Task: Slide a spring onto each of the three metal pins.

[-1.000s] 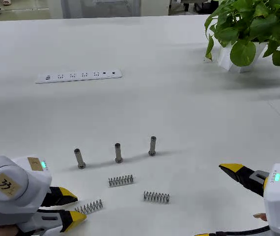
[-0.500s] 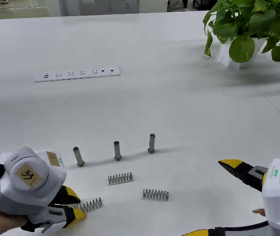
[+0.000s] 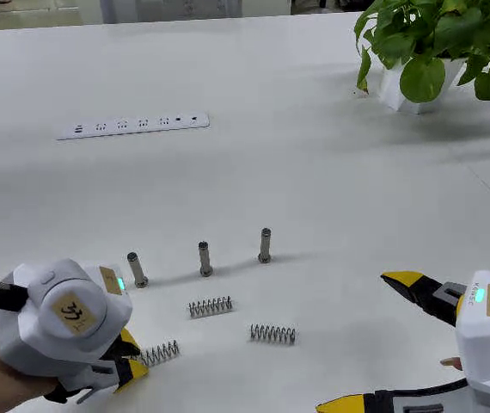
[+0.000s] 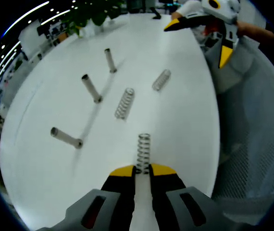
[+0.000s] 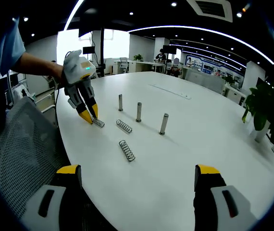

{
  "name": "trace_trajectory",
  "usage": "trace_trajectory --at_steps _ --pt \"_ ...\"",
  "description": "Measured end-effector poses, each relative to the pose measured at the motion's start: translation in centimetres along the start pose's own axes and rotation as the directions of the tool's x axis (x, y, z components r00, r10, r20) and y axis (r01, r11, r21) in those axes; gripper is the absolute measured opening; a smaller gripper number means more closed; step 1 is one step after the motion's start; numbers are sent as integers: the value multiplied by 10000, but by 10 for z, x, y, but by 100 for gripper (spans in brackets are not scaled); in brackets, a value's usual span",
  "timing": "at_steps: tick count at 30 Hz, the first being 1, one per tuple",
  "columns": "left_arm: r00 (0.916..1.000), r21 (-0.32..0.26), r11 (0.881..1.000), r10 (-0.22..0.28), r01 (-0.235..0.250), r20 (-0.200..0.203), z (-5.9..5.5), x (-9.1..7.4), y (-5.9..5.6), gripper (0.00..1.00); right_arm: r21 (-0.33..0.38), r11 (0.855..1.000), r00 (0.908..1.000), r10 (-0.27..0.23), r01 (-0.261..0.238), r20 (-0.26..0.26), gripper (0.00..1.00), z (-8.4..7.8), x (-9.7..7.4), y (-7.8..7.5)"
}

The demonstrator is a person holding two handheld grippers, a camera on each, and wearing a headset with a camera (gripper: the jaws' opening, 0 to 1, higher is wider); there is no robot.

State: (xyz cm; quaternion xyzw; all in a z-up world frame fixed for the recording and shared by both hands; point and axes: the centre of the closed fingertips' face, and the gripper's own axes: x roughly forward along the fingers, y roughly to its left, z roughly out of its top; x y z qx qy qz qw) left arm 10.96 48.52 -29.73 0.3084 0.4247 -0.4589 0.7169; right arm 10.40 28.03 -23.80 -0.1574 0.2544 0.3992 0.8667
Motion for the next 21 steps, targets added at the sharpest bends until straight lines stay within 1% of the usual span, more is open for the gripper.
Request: trace_trajectory --at_steps 4,7,9,11,13,14,15,17,18,19,20,21 --pt "9999 -85 9999 99 -98 121 0 -1 -2 11 -25 10000 10000 -19 19 29 99 1 0 0" --pt "9996 -274 9994 199 -193 199 0 -1 -1 11 -21 10000 10000 -7 7 21 99 0 -1 0" --pt "9991 -459 9986 275 -260 320 0 -1 -1 11 -17 10000 10000 7 -7 37 99 1 -1 1" --pt "9961 -1171 9929 299 -199 835 4 -1 -3 11 328 9994 9996 47 -57 293 99 5 -4 1" --pt "9921 -1754 9844 349 -134 1202 6 0 -4 10 615 9981 9990 -36 9 440 99 7 -6 -3" --pt "9902 -1842 9828 364 -110 1349 8 0 -5 10 749 9972 9987 -46 8 506 98 8 -6 -4" --pt "9864 -2007 9796 391 -63 1598 12 -1 -6 10 899 9960 9985 -55 5 551 98 8 -7 -5" --pt "9818 -2121 9772 421 -19 1851 16 -3 -8 10 887 9961 9984 -71 20 569 98 8 -7 -5" --pt "9761 -2196 9756 419 61 2134 21 -5 -9 10 883 9961 9987 -49 4 511 98 7 -6 -5" --pt "9736 -2338 9723 497 39 2230 23 -6 -9 10 887 9961 9988 -2 -41 488 98 7 -6 -3" --pt "9731 -2447 9696 490 78 2252 24 -7 -9 10 859 9963 9989 60 -99 455 98 7 -6 -2" --pt "9700 -2512 9679 537 78 2370 26 -9 -10 10 781 9968 9992 131 -161 386 98 6 -4 0"
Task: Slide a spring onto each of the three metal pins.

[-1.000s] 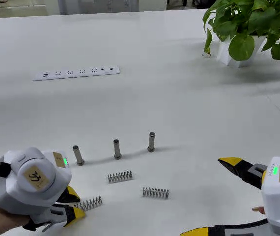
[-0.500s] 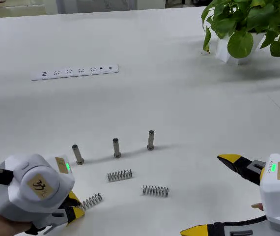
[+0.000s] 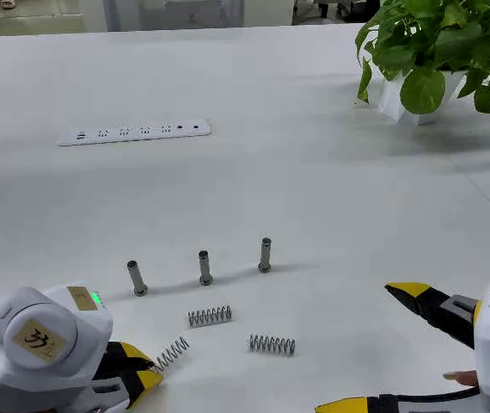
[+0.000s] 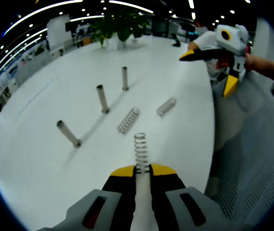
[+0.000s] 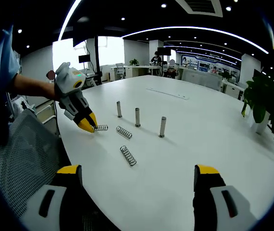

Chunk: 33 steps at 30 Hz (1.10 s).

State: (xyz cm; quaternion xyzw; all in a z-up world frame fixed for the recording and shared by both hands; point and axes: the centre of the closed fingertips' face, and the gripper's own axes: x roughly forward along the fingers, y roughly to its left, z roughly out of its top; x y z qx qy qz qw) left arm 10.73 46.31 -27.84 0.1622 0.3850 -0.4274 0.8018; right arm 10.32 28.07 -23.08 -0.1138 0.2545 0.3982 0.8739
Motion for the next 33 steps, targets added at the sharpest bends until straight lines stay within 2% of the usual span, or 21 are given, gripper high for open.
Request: trace_trajectory --at_steps 5,8,9,13,16,18,20,22,24,30,33 --pt "9941 -417 9991 5 40 1085 16 -5 -8 10 -93 9997 9995 242 -244 -206 98 -4 2 5" --pt "9809 -570 9983 19 94 1943 30 -8 -14 10 27 9993 9990 368 -367 -253 96 -5 3 8" --pt "9728 -771 9970 105 76 2315 35 -10 -16 10 49 9993 9991 360 -359 -227 97 -4 3 7" --pt "9635 -574 9983 163 -10 2672 43 -11 -22 10 320 9988 9992 369 -364 -168 97 1 1 5" --pt "9516 -550 9983 -4 182 3073 54 -12 -31 10 480 9983 9994 311 -318 136 97 10 -2 2" --pt "9398 -331 9992 -105 232 3415 63 -13 -38 10 714 9969 9989 309 -333 347 97 16 -3 1" --pt "9337 -55 9996 -253 292 3572 71 -14 -45 10 1080 9933 9980 353 -409 532 96 22 -4 1" --pt "9242 76 9991 -409 411 3798 77 -14 -52 10 1421 9887 9973 404 -487 608 96 25 -4 0" --pt "9197 204 9986 -531 491 3889 81 -13 -57 10 1511 9869 9960 457 -570 773 95 29 -5 1" --pt "9028 730 9940 -1043 812 4172 90 -11 -73 10 2126 9706 9914 959 -1130 893 87 37 -4 9" --pt "8983 915 9916 -1219 916 4221 91 -11 -78 10 2653 9508 9846 1346 -1601 1117 80 44 -3 17"
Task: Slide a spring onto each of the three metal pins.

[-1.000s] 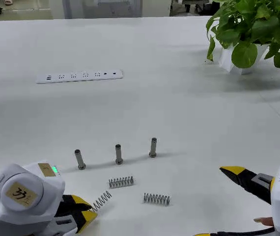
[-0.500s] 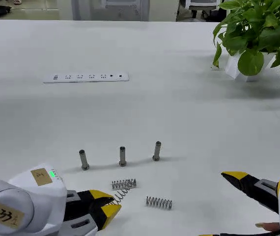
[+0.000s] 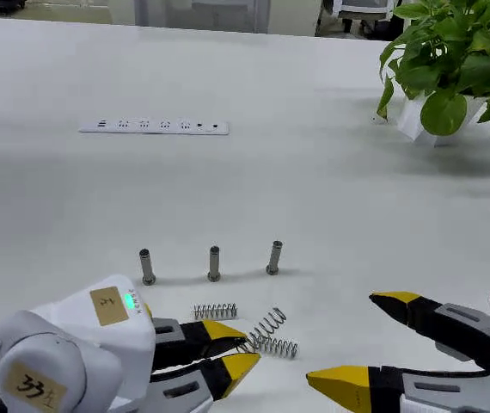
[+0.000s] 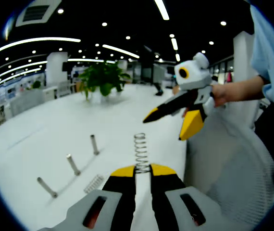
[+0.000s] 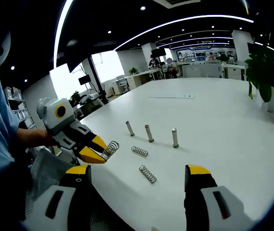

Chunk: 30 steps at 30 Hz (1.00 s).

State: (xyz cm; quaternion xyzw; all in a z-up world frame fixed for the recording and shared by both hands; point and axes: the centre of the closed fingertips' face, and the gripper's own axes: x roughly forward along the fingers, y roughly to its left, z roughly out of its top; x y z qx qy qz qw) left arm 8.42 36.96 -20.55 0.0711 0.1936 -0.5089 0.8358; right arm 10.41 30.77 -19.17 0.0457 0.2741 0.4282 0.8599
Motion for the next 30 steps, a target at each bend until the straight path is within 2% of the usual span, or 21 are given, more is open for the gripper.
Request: trace_trajectory --at_steps 2,9,14,16,27,30 --pt "9999 31 9999 -115 115 56 1 1 -3 10 368 9978 9982 541 -550 252 73 6 2 12" --pt "9991 187 9991 -385 381 200 5 2 -9 10 522 9884 9890 1405 -1428 459 44 12 7 38" --pt "9983 277 9985 -486 478 318 8 3 -12 10 911 9796 9826 1734 -1791 668 35 15 10 47" --pt "9979 286 9983 -521 510 389 9 3 -13 10 1177 9732 9788 1894 -1978 784 29 15 10 43" --pt "9964 320 9970 -724 711 437 11 4 -17 10 2067 9510 9702 2075 -2301 1253 17 19 9 39" --pt "9959 334 9964 -798 784 430 11 4 -19 10 1974 9533 9710 2087 -2286 1166 13 18 9 39"
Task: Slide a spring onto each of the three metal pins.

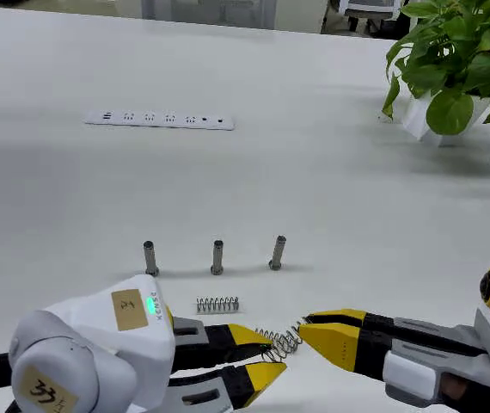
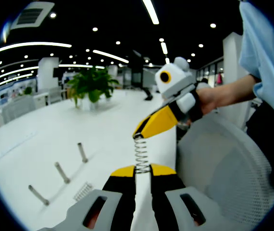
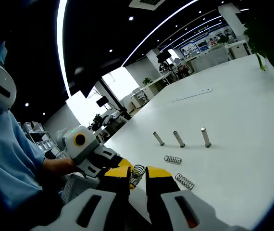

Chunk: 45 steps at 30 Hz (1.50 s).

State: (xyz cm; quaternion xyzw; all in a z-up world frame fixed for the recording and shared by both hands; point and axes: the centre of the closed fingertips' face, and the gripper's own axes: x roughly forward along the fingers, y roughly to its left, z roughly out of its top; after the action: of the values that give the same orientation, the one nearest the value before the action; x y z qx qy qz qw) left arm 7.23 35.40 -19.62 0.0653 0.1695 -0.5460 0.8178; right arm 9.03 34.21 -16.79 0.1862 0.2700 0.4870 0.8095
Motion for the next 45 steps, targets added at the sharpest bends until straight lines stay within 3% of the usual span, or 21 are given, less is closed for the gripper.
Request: trace_trajectory --at_steps 8,18,27,36,38,40,43,45 --pt "9999 -9 10000 -36 36 -97 -2 0 -1 10 -283 9996 9998 35 -40 -172 12 0 4 5" --pt "9998 -292 9996 8 -14 -204 -6 3 -4 10 -1552 9879 9973 -110 -4 -726 12 -4 11 17" --pt "9996 -421 9991 1 -13 -280 -10 4 -7 10 -2719 9622 9931 -136 -188 -1167 12 -8 15 24" --pt "9998 -333 9994 25 -33 -215 -9 2 -7 10 -3063 9516 9913 -158 -253 -1308 12 -7 14 23" --pt "9999 -278 9996 4 -9 -163 -8 1 -7 10 -3510 9355 9885 -142 -402 -1509 13 -9 13 24" --pt "9999 -261 9997 -23 19 -158 -6 1 -8 10 -3898 9202 9872 -280 -358 -1568 23 -8 13 22" --pt "9993 60 9999 -111 113 -353 -7 1 -8 10 -4773 8745 9725 -297 -868 -2312 27 -9 9 24" --pt "9985 262 9994 -222 236 -509 -8 2 -9 10 -5310 8361 9522 -357 -1378 -3033 27 -10 8 24"
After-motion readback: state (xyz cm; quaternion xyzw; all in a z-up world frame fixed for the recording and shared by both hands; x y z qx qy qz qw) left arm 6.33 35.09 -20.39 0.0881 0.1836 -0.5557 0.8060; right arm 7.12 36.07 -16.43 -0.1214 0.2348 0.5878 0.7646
